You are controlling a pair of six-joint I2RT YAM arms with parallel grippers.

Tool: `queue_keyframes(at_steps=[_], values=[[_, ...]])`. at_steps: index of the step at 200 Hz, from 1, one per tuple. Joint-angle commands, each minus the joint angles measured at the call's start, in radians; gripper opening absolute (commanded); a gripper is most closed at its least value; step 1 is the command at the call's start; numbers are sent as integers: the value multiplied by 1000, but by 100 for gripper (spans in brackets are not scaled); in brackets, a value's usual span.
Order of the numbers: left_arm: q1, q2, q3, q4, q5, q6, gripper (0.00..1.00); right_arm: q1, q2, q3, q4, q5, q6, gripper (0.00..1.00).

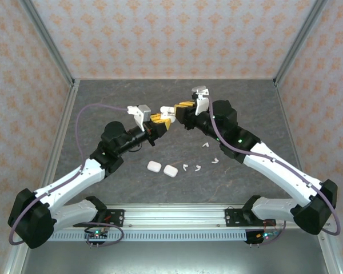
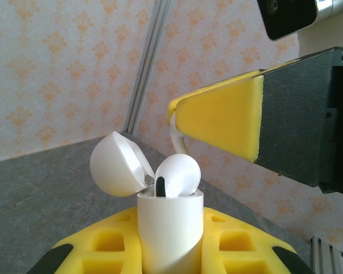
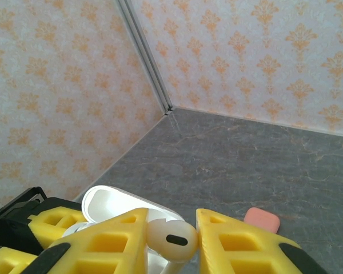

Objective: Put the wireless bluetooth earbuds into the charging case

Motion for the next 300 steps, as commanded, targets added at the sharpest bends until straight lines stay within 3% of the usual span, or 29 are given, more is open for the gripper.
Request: queue_keyframes(at_steps=[1,169,229,300], values=[[-9,0,41,37,13,10,0,8,15,52,30,-3,-18,24],[-10,-3,43,27,7,22,0,8,39,57,-87,-62,58,25],[-10,-4,43,30,21,31,0,8,90,145,-190,-120,70,26],[-11,-8,34,32,17,33,0,8,92,179,-230,-95,69,31]])
